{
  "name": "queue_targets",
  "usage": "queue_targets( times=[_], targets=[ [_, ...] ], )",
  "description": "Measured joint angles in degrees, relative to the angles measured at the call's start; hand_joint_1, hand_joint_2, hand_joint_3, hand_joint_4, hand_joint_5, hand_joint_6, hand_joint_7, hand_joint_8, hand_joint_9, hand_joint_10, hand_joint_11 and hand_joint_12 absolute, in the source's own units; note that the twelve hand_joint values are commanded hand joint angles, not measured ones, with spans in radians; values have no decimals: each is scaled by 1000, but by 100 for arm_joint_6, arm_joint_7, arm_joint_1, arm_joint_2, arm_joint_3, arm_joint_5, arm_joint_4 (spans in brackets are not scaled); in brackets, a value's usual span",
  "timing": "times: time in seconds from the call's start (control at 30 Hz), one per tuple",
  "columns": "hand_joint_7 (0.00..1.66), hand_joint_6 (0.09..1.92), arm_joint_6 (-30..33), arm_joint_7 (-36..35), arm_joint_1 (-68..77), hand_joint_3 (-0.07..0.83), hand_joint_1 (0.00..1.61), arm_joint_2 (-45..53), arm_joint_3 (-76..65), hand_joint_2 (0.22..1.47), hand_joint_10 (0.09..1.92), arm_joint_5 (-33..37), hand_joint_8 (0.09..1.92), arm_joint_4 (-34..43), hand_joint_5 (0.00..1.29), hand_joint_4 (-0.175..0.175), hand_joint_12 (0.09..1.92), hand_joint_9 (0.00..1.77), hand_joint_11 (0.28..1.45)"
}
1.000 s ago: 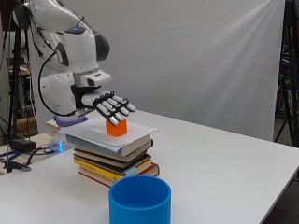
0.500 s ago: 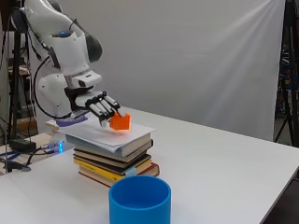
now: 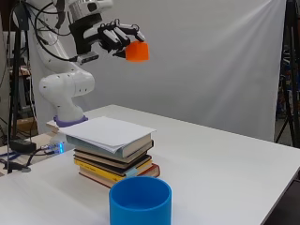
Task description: Teleoperate dual arm-hand system to pick and place objects
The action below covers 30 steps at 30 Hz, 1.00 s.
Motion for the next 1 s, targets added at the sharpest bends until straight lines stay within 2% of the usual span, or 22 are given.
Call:
queue_targets(
  times=[0.17, 0.27, 0.4, 0.53, 0.63, 0.73, 0.87, 0.93, 1.0],
  targets=[
    [970, 1368, -461, -157, 79, -3, 915, 878, -379, 1235, 1920, -142, 1920, 1286, 740, 175, 1920, 1263, 961],
    [945, 1353, -639, -293, 100, -2, 921, 1281, -769, 1229, 1920, -151, 1920, 1584, 749, 175, 1920, 1284, 987],
    [945, 1342, -735, -497, 106, -1, 924, 1915, -1177, 1224, 1920, -9, 1879, 1862, 756, 175, 1920, 1256, 942],
    [958, 1358, -767, -794, -33, 1, 921, 3027, -1411, 1227, 1920, 327, 1805, 2371, 749, 175, 1891, 1232, 909],
    [980, 1360, -789, -588, 187, 0, 921, 3620, -1863, 1228, 1920, 72, 1818, 2580, 750, 175, 1885, 1264, 938],
    [983, 1354, -726, -511, 1141, 0, 923, 3592, -2912, 1227, 1920, -349, 1863, 2675, 752, 175, 1889, 1286, 968],
    [987, 1351, -632, -712, 3185, 0, 924, 2924, -4484, 1226, 1920, -324, 1920, 2782, 753, 175, 1906, 1315, 1003],
    [990, 1358, -591, -561, 4427, 1, 920, 2479, -5173, 1229, 1920, -359, 1920, 2843, 747, 175, 1907, 1322, 1009],
    [986, 1364, -600, -259, 5707, 1, 916, 2011, -5856, 1232, 1920, -700, 1920, 2961, 741, 175, 1899, 1319, 1001]
  ],
)
